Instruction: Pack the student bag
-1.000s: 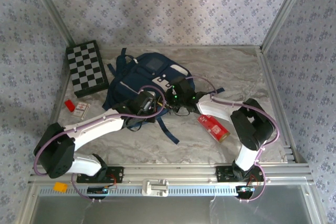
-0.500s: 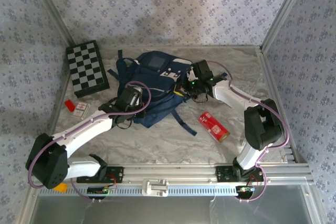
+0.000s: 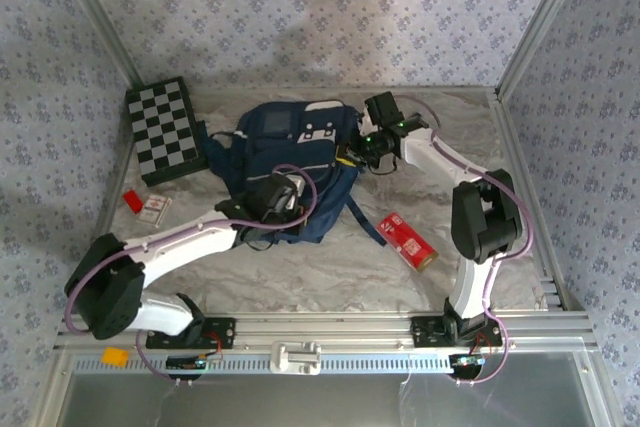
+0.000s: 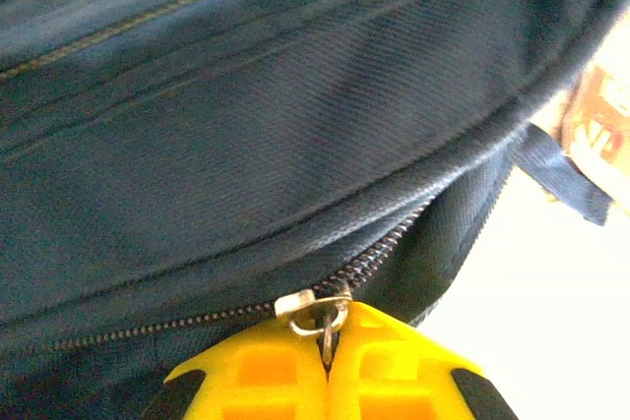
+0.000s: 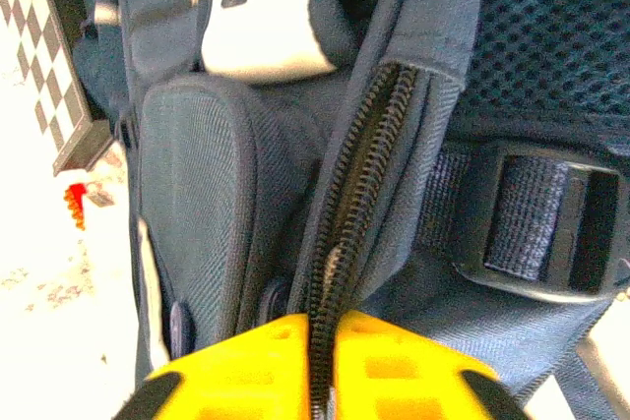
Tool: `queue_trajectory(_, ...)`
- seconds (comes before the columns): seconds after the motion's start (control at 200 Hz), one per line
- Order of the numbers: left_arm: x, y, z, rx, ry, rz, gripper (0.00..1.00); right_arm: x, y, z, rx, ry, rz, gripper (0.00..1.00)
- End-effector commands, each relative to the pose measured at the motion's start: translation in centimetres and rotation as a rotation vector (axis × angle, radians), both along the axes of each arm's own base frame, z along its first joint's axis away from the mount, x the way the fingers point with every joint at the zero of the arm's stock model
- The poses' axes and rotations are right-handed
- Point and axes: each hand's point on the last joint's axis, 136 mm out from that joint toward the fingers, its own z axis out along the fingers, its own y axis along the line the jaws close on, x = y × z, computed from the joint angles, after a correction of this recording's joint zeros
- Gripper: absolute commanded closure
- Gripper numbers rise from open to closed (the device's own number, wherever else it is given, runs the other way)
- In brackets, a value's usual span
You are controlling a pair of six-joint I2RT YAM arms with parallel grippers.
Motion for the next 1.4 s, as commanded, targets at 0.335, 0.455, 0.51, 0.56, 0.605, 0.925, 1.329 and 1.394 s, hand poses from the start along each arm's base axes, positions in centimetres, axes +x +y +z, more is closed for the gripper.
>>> queue_trajectory(0.335,1.4,-2.2,1.3,-0.014,-0.035,-0.010,1.00,-8.4,0.6,0.2,0.100,0.043,-0.078,0.50)
queue_trajectory(0.455,1.2,-2.5,1.3,-0.023,-0.023,-0.018,1.00,-9.7,2.7,-0.6,0.195,0.061,-0.116,0.51)
queue_trajectory(0.51,1.1,-2.6,1.0,-0.030,-0.016,-0.021,1.00,-9.7,3.2,-1.1,0.205,0.071,-0.132,0.54)
queue_trajectory(0.56,1.0,-2.6,0.8,-0.032,-0.011,-0.019,1.00,-9.5,3.8,-1.3,0.224,0.066,-0.144,0.58)
queue_trajectory(0.605,0.9,-2.5,0.8,-0.032,-0.006,-0.020,1.00,-9.2,4.1,-1.5,0.234,0.068,-0.161,0.59)
queue_trajectory(0.925,0.7,-2.2,1.3,-0.026,-0.019,-0.027,1.00,-7.8,5.5,-2.2,0.220,0.048,-0.181,0.81)
queue_trajectory(1.329,1.9,6.5,-1.2,0.142,-0.038,0.215,1.00,-8.3,-4.6,-1.3,0.095,0.051,-0.174,1.00)
queue_trajectory(1.394,2.9,8.0,-0.8,0.167,-0.071,0.263,1.00,-7.3,-5.3,-0.8,0.131,0.042,-0.168,1.00)
